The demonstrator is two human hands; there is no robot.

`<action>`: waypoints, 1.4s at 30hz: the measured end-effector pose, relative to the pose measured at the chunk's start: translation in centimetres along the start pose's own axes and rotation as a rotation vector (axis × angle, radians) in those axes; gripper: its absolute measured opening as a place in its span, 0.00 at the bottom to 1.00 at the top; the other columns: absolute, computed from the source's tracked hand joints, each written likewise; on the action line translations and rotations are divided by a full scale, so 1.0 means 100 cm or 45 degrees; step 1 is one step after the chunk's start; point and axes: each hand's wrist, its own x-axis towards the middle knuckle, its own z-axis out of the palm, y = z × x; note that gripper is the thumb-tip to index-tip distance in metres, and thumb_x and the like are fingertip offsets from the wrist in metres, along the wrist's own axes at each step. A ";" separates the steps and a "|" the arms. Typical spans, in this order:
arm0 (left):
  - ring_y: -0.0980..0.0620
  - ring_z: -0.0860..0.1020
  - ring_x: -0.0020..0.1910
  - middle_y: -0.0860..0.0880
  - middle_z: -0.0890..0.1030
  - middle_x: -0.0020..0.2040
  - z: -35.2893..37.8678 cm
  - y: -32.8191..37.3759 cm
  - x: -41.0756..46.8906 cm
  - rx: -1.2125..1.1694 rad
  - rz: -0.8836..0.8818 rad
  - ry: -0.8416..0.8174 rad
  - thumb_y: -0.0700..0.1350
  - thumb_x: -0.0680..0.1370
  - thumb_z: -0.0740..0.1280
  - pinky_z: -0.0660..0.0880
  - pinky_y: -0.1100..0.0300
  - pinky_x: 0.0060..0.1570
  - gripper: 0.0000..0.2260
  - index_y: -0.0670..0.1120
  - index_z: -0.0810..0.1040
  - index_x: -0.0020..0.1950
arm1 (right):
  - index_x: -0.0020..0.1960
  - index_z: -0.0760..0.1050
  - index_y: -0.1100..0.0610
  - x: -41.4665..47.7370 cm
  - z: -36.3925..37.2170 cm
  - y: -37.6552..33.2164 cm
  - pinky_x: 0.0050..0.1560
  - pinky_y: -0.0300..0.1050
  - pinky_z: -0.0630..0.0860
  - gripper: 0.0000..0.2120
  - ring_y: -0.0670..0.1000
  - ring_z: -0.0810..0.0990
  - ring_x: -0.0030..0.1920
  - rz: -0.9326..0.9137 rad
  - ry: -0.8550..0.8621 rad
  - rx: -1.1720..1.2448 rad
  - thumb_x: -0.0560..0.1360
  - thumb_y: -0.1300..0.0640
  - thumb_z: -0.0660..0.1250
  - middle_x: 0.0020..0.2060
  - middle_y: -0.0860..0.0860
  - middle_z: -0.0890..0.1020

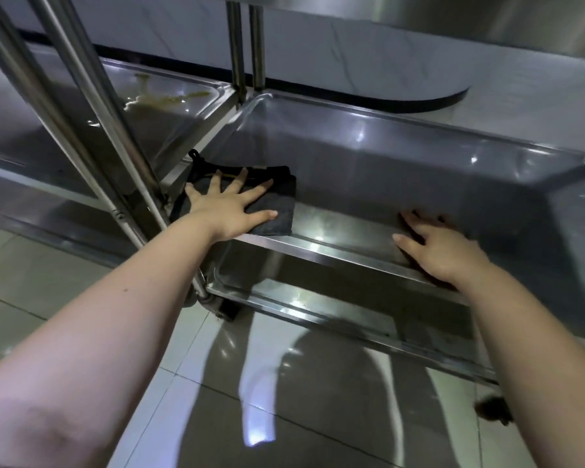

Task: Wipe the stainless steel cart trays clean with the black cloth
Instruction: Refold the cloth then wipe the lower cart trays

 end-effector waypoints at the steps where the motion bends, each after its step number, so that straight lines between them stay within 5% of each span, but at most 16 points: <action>1: 0.41 0.41 0.79 0.57 0.41 0.81 0.000 0.002 0.000 -0.001 -0.013 -0.002 0.75 0.74 0.47 0.42 0.27 0.69 0.29 0.74 0.42 0.74 | 0.78 0.48 0.36 -0.006 -0.001 0.019 0.75 0.65 0.50 0.31 0.57 0.50 0.79 0.074 0.001 -0.019 0.78 0.30 0.48 0.79 0.40 0.49; 7: 0.36 0.38 0.78 0.53 0.38 0.80 0.009 0.085 -0.003 0.052 0.073 -0.020 0.76 0.74 0.45 0.40 0.24 0.67 0.31 0.73 0.39 0.74 | 0.78 0.49 0.35 -0.022 0.009 0.061 0.74 0.69 0.41 0.32 0.65 0.44 0.78 0.328 0.043 0.002 0.76 0.28 0.44 0.79 0.41 0.48; 13: 0.33 0.36 0.76 0.50 0.37 0.80 0.022 0.229 -0.008 0.119 0.283 -0.039 0.75 0.74 0.44 0.38 0.22 0.64 0.32 0.69 0.38 0.76 | 0.77 0.53 0.35 -0.024 0.007 0.073 0.73 0.69 0.38 0.27 0.62 0.41 0.78 0.352 0.056 0.186 0.80 0.33 0.41 0.79 0.41 0.50; 16: 0.32 0.35 0.76 0.49 0.38 0.80 0.029 0.262 -0.009 0.091 0.342 -0.017 0.75 0.75 0.44 0.35 0.22 0.63 0.33 0.68 0.39 0.77 | 0.77 0.58 0.41 -0.030 0.004 0.075 0.74 0.66 0.36 0.27 0.57 0.43 0.79 0.368 0.156 0.433 0.81 0.36 0.40 0.79 0.49 0.57; 21: 0.39 0.32 0.77 0.52 0.40 0.81 0.014 0.242 -0.012 -0.151 0.451 -0.078 0.70 0.78 0.52 0.30 0.29 0.67 0.29 0.68 0.46 0.77 | 0.74 0.66 0.43 -0.038 0.001 0.079 0.75 0.62 0.36 0.23 0.54 0.55 0.78 0.300 0.255 0.637 0.82 0.39 0.49 0.74 0.54 0.68; 25: 0.39 0.44 0.79 0.50 0.50 0.81 0.006 0.182 -0.008 -0.228 0.399 0.229 0.60 0.83 0.53 0.45 0.34 0.74 0.24 0.61 0.56 0.79 | 0.70 0.73 0.52 -0.045 -0.005 0.043 0.72 0.61 0.59 0.22 0.62 0.69 0.69 0.232 0.556 0.364 0.80 0.44 0.56 0.67 0.59 0.75; 28: 0.39 0.48 0.79 0.45 0.60 0.79 0.012 0.145 -0.007 -0.165 0.172 0.191 0.60 0.84 0.50 0.43 0.34 0.73 0.22 0.56 0.67 0.75 | 0.78 0.59 0.45 -0.031 0.001 -0.034 0.74 0.64 0.46 0.25 0.62 0.53 0.77 -0.057 0.356 0.121 0.81 0.43 0.53 0.78 0.51 0.60; 31: 0.43 0.44 0.79 0.50 0.60 0.79 0.021 0.143 -0.014 -0.130 0.113 0.110 0.60 0.84 0.45 0.38 0.27 0.69 0.22 0.58 0.65 0.75 | 0.79 0.43 0.38 -0.025 0.018 -0.080 0.72 0.68 0.34 0.26 0.66 0.37 0.77 -0.076 0.036 0.028 0.82 0.38 0.44 0.80 0.44 0.43; 36: 0.45 0.44 0.80 0.56 0.52 0.81 0.026 0.145 -0.015 -0.029 0.178 0.115 0.66 0.81 0.42 0.37 0.26 0.68 0.25 0.66 0.51 0.78 | 0.76 0.43 0.31 -0.038 0.019 -0.008 0.72 0.69 0.34 0.25 0.61 0.39 0.78 -0.040 0.076 -0.039 0.81 0.35 0.43 0.79 0.38 0.44; 42: 0.44 0.41 0.79 0.56 0.42 0.81 0.027 0.151 -0.013 0.034 0.173 0.047 0.70 0.78 0.44 0.38 0.27 0.69 0.28 0.69 0.43 0.77 | 0.76 0.46 0.31 -0.060 0.002 0.135 0.75 0.65 0.38 0.26 0.60 0.41 0.78 0.326 0.023 0.061 0.79 0.33 0.46 0.79 0.39 0.46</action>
